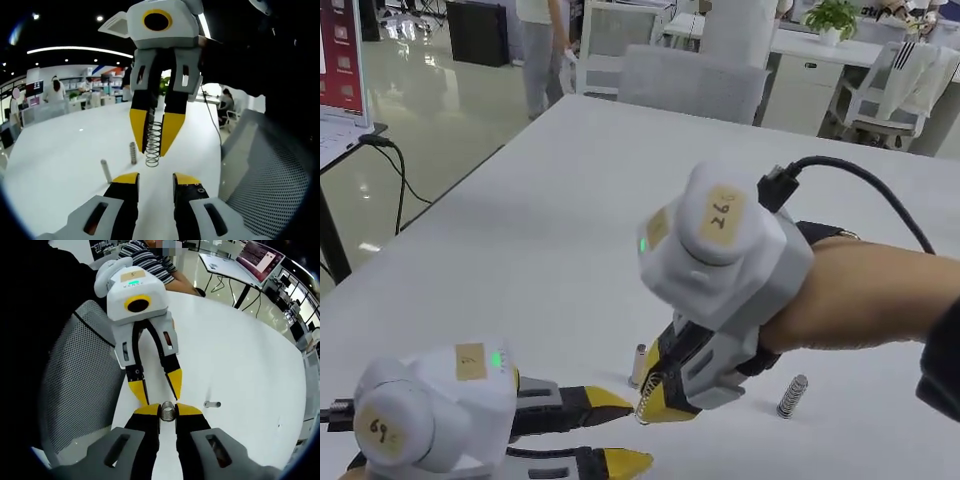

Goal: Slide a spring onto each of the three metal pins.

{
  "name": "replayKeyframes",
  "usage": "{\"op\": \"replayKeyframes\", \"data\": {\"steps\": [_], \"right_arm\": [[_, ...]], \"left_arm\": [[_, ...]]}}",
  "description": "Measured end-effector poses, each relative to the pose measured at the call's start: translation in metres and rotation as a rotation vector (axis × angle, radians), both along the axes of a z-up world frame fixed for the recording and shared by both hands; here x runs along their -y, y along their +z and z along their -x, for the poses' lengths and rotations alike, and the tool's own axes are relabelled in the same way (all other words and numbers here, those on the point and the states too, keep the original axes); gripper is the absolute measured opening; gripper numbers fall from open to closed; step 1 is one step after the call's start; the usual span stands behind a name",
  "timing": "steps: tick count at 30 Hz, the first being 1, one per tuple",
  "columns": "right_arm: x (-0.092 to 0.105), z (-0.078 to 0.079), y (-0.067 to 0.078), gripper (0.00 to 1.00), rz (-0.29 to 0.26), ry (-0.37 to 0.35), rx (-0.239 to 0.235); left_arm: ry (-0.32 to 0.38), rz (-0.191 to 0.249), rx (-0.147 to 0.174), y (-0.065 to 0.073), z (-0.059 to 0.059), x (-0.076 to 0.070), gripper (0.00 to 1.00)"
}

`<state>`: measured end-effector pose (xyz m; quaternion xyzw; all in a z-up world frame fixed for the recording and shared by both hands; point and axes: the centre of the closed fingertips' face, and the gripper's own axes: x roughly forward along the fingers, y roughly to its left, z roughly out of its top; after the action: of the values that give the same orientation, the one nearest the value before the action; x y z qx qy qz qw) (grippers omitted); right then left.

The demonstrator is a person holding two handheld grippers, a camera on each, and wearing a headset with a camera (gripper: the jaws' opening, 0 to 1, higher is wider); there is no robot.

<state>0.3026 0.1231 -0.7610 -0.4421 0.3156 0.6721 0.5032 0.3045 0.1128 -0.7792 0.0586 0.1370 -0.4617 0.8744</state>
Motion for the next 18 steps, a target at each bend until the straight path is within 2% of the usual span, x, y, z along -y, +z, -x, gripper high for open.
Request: {"op": "replayKeyframes", "data": {"steps": [11, 18], "right_arm": [[0.005, -0.015, 0.003, 0.08, -0.003, -0.033, 0.025], [0.006, -0.025, 0.005, 0.08, -0.007, -0.052, 0.041]], "left_arm": [[0.042, 0.009, -0.008, -0.001, -0.004, -0.008, 0.31], [0.077, 0.015, -0.018, -0.003, -0.008, -0.013, 0.42]]}}
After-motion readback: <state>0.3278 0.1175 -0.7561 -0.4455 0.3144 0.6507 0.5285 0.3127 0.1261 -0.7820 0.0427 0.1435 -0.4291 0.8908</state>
